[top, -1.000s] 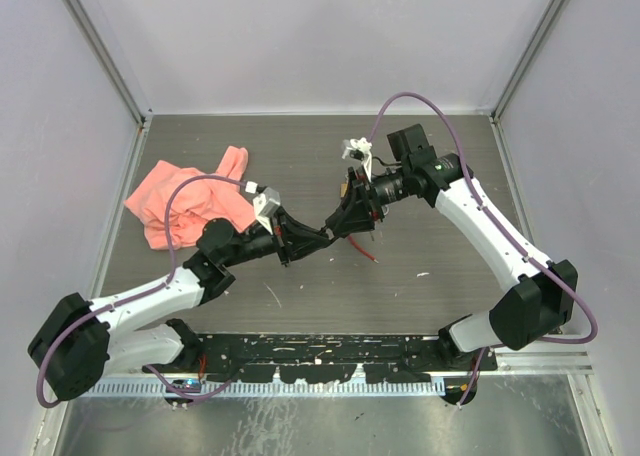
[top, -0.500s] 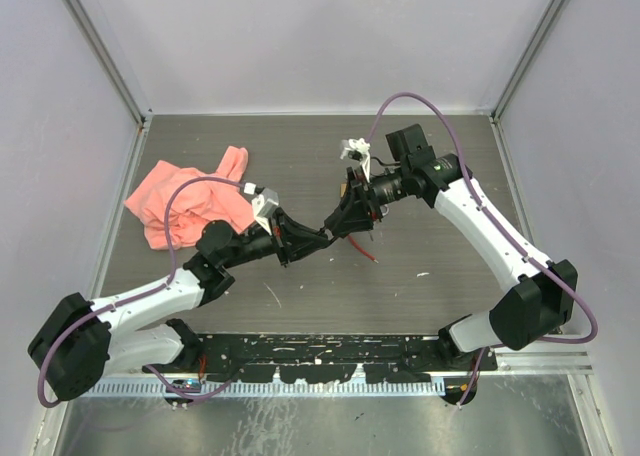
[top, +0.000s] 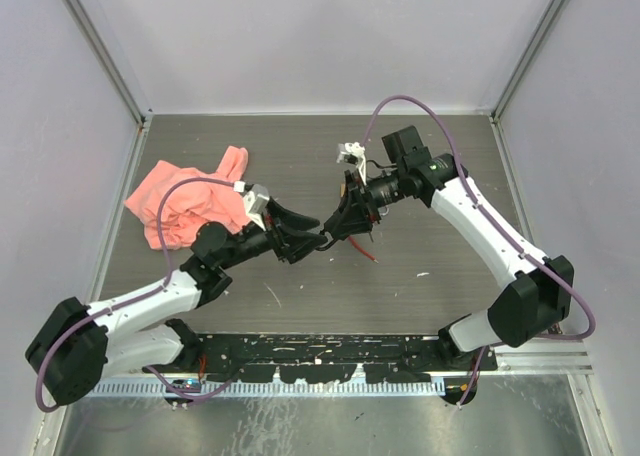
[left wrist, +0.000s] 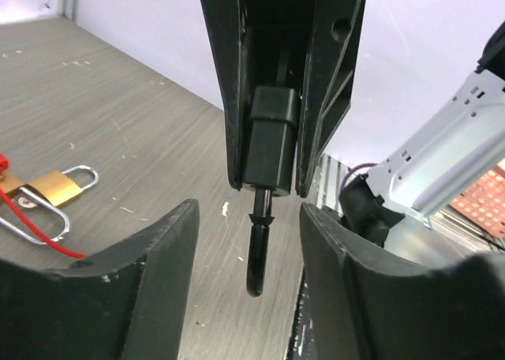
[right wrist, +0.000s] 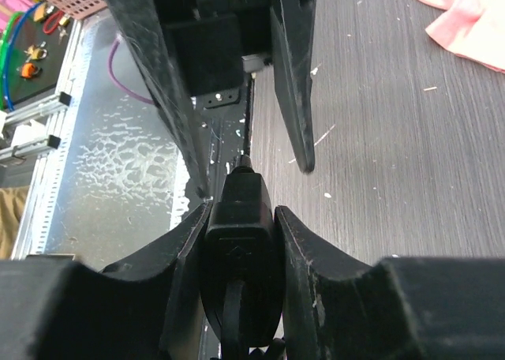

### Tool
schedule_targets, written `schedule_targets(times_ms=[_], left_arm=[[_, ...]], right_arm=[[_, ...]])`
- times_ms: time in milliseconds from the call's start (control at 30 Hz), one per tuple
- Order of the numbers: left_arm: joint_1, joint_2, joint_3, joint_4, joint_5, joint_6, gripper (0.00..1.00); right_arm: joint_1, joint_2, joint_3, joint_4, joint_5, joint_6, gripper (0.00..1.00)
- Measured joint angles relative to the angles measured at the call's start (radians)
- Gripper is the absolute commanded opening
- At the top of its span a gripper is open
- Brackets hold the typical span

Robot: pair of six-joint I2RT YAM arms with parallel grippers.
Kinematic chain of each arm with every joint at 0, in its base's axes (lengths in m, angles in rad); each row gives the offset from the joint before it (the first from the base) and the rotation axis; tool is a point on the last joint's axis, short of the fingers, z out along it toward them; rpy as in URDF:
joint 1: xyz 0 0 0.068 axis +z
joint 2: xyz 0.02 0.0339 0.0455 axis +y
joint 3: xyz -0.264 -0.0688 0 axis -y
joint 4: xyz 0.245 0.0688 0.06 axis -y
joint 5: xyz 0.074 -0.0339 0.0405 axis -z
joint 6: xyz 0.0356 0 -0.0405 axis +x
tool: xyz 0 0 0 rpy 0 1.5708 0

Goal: Lock with the key
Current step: Lock the lock.

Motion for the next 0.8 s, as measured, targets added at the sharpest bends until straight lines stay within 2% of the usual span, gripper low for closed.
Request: schedule_targets(times_ms=[167,333,467,633,800], left_arm=[[0.010,-0.118,-0.049,-0.043,-0.082,0.023,0.79],[0.013,-0.341,-0.079,-0.265,-0.168,0.126,0.76],[0.013,-0.488,-0.117,-0.431,-0.256,0.211,0.74],[0.013,-0.603,-0.249,-0.535,-0.342,0.227,0.71],[0.013,-0.657,-0.330,-0.598,-0.383,0.218,0.68]], right_arm=[[0.002,0.004,0.000,-0.016,0.068,-0.033,0.01],[0.009,0.001,-0.032,-0.012,0.193,-0.106,0.01],[0.075,-0.021,-0.174,0.058,0.392,-0.165,0.01],[0.228,-0.001,-0.327,0.132,0.637,-0.192,0.01],[0.278,0.081,-0.354,0.195,0.784,-0.188,0.01]])
